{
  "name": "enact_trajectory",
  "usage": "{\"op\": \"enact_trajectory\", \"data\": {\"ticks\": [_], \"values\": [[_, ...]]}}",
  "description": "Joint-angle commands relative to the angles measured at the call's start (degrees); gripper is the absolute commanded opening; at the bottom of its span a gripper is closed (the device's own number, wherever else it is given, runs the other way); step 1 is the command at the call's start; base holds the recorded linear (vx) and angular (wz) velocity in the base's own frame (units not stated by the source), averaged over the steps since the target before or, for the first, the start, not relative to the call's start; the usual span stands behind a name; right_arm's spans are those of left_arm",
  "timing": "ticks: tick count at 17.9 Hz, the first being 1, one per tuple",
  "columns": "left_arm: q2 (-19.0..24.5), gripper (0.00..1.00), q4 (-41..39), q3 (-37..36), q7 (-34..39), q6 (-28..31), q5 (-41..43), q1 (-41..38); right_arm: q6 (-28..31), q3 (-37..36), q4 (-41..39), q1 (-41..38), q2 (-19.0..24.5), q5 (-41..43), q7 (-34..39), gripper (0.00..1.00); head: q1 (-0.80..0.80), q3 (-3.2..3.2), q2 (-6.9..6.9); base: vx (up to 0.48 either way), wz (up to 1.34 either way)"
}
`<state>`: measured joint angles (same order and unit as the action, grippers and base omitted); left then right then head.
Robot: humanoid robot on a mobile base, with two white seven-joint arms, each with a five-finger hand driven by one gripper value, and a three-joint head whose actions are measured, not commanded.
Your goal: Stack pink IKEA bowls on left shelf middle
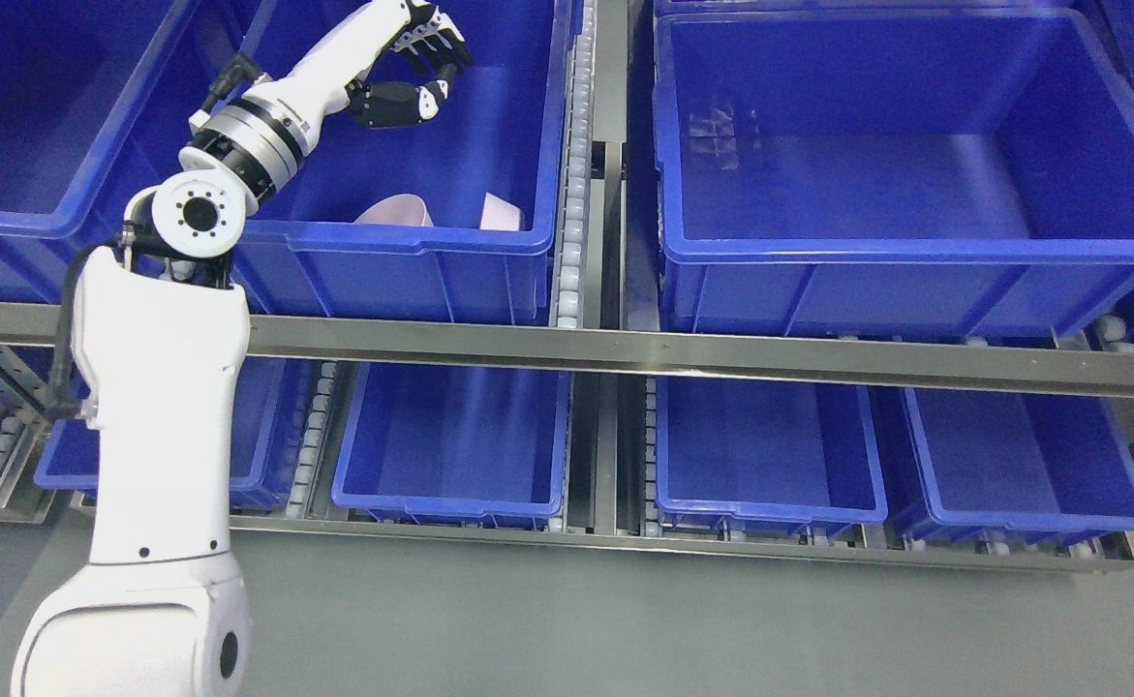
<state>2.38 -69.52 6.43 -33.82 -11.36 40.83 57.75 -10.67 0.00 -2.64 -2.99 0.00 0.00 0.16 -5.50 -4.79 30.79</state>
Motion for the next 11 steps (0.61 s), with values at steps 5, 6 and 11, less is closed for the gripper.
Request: {"op": "enact_trajectory", "data": {"ticks": [5, 6, 11], "values": [[-1.38, 0.84, -0.98, 0.80, 18.54, 0.37, -7.30, -0.53, 0.04, -0.53, 0.00, 0.00, -1.00, -0.44, 0.02, 1.00, 0.00, 0.00, 0.00, 0.000, 0.00], [-1.38, 0.87, 0.51, -0.53, 24.88, 0.37, -12.91, -0.53, 0.04, -0.53, 0.00, 0.00, -1.00, -0.44, 0.02, 1.00, 0.00, 0.00, 0.00, 0.000, 0.00], [-1.38, 0.93, -0.53, -6.08, 42.69, 5.20, -33.27, -6.14, 0.04, -0.53, 0.00, 0.00, -1.00, -0.44, 0.02, 1.00, 0.00, 0.00, 0.00, 0.000, 0.00]]}}
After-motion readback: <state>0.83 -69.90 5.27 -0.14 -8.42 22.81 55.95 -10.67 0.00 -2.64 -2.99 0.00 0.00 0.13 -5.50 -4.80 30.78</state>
